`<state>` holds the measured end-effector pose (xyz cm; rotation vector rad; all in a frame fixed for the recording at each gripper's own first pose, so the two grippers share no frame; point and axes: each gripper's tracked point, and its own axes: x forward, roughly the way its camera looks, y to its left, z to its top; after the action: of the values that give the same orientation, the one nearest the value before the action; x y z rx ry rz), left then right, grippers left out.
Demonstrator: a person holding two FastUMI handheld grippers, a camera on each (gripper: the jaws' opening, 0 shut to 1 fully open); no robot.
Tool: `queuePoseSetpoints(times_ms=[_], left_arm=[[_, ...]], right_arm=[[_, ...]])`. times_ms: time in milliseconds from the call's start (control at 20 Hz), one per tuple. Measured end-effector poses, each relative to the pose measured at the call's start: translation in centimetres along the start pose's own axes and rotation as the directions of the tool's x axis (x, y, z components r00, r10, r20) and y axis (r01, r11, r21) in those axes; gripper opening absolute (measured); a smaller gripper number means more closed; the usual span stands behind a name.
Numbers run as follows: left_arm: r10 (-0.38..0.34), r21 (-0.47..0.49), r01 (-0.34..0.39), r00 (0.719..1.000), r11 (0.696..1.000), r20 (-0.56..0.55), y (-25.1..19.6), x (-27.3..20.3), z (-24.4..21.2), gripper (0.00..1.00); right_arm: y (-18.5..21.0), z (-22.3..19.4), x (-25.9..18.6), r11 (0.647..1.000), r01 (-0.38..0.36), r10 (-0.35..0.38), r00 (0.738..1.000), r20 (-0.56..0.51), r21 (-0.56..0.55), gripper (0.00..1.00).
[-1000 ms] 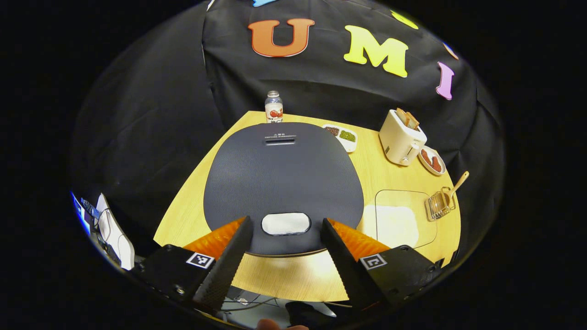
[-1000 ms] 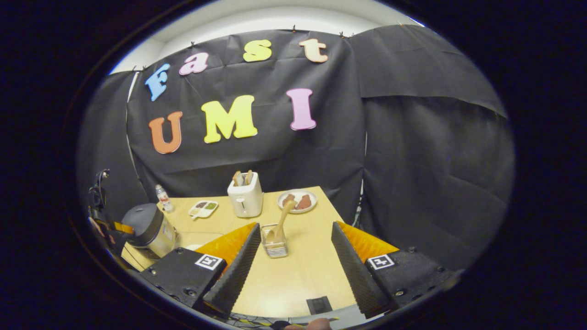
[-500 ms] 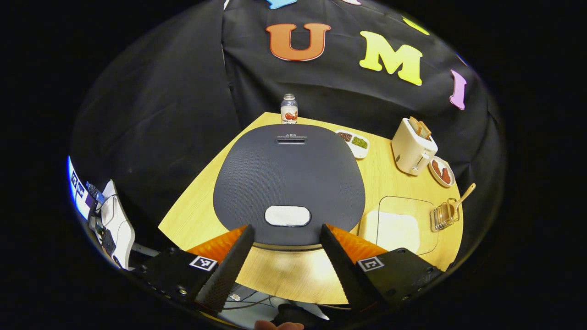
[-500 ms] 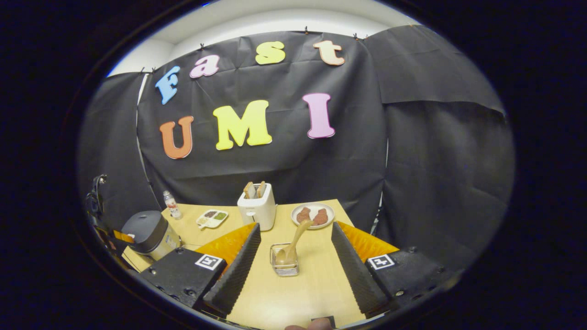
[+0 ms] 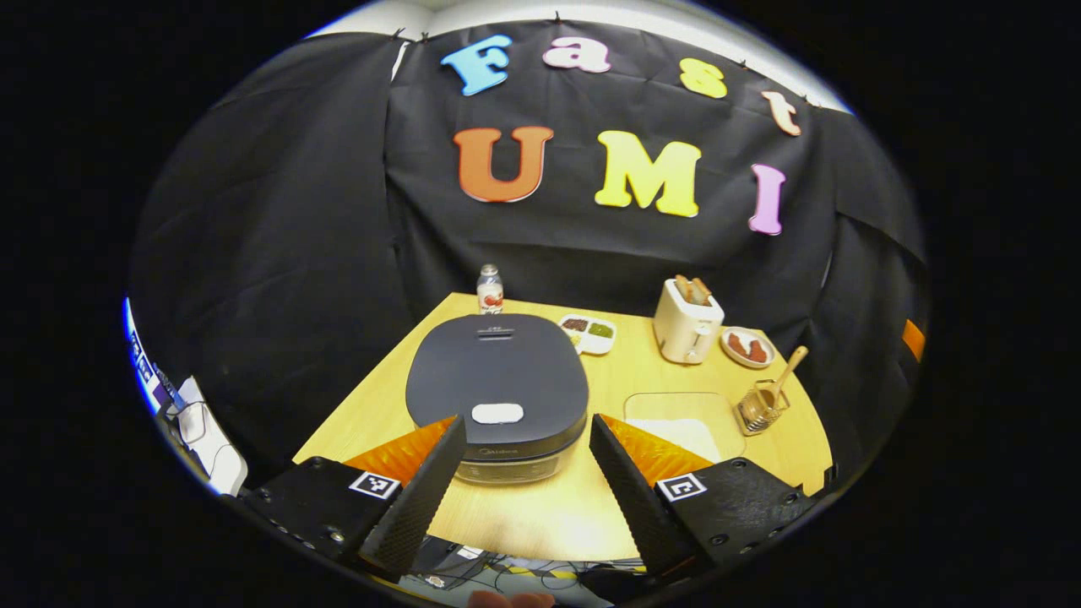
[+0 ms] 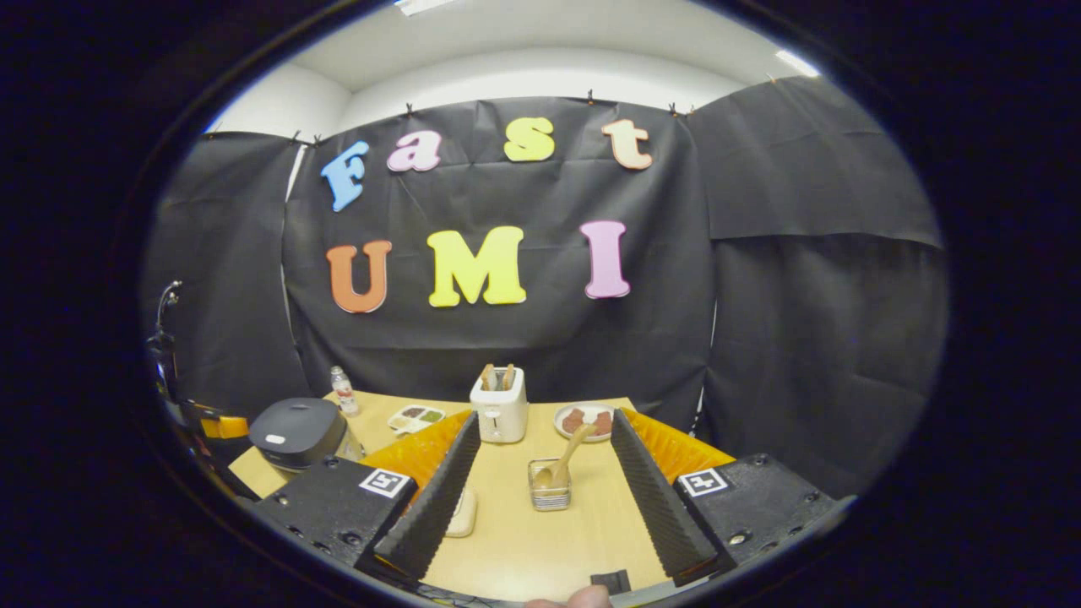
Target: Close the left gripper, press the button to open the rice cooker; take a wooden spoon from the chopstick holder with the right hand, scoop a spoonful of rice and pour it into the rice cooker, then put the wooden spoon back into the chopstick holder.
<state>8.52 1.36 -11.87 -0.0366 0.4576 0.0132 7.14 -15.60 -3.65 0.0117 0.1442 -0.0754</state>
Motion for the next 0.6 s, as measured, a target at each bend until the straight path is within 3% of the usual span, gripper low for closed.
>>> queuePoseSetpoints(times_ms=[150, 350, 450, 600], left_arm=[[-0.049, 0.000, 0.049, 0.990, 0.999, 0.129, -2.3, -4.4, 1.7, 0.95], [-0.105, 0.048, 0.096, 0.953, 0.994, 0.284, -4.8, -10.4, 3.4, 0.95], [-0.134, 0.047, 0.126, 0.937, 0.991, 0.322, -5.8, -12.4, 3.4, 0.95], [-0.136, 0.017, 0.138, 0.936, 0.990, 0.325, -5.7, -14.2, 2.5, 0.95]], right_arm=[[2.6, 0.4, -3.9, 1.000, -0.021, 0.022, 0.999, 0.029, -0.016, 1.00], [5.1, 0.9, -8.1, 0.999, -0.046, 0.047, 0.996, 0.070, -0.027, 1.00], [5.7, 1.3, -9.9, 0.999, -0.039, 0.040, 0.994, 0.098, -0.018, 1.00], [6.7, 1.6, -11.6, 0.999, -0.043, 0.043, 0.991, 0.126, -0.004, 0.98]])
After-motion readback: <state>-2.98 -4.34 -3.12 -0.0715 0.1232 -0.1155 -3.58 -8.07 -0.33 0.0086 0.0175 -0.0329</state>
